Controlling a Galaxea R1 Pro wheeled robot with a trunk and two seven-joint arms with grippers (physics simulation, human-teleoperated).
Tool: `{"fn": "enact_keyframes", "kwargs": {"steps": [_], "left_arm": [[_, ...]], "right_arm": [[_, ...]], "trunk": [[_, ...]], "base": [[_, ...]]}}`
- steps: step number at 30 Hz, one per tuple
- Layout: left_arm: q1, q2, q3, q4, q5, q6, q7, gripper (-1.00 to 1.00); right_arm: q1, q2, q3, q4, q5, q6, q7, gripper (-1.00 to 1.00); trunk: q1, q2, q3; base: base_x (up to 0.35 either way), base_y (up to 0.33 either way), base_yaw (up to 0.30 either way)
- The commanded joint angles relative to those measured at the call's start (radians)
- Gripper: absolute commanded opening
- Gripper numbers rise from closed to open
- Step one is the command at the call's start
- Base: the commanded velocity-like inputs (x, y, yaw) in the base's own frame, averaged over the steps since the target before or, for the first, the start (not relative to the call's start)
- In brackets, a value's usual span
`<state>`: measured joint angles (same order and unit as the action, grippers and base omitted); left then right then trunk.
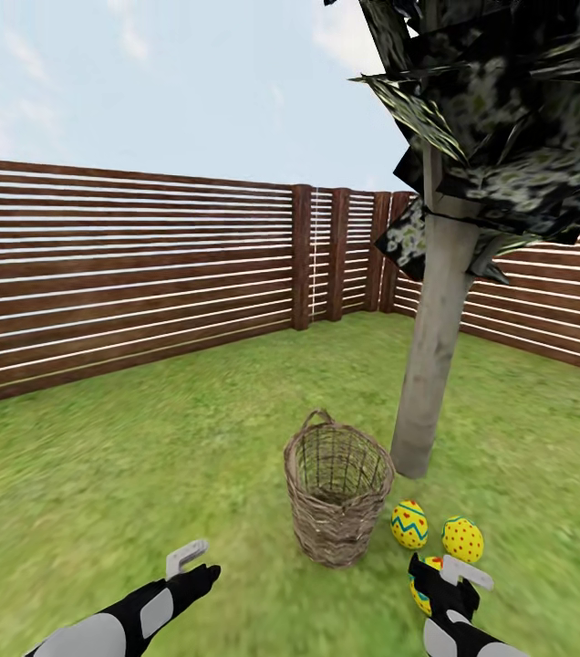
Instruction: Take the three Easter eggs out of the wicker basket on the lawn in the garden, then place them on the lawn next to a single tree (choose any tree) so that all three eggs are next to the same tree and none are left in the basket.
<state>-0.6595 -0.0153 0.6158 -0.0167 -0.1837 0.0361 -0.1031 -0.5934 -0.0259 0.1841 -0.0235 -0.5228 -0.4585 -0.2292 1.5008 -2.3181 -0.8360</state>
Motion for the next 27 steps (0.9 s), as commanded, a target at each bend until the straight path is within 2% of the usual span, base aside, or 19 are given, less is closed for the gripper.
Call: {"fn": "enact_keyframes", "kwargs": {"steps": [1,27], "left_arm": [[0.0,0.0,0.009,-0.002,-0.01,0.004,-0.003,1.0],[0.001,-0.004,0.007,-0.002,-0.008,0.005,-0.004,1.0]], "right_arm": [[0.0,0.002,0.008,0.0,-0.006,-0.001,-0.004,1.0],[0.0,0.004,0.006,0.0,-0.006,-0.015,-0.004,1.0]], "trunk": [[-0.004,0.007,0.002],[-0.104,0.189,0.084]], "base": [[0.0,0.0,0.0],[0.0,0.0,0.0]]}}
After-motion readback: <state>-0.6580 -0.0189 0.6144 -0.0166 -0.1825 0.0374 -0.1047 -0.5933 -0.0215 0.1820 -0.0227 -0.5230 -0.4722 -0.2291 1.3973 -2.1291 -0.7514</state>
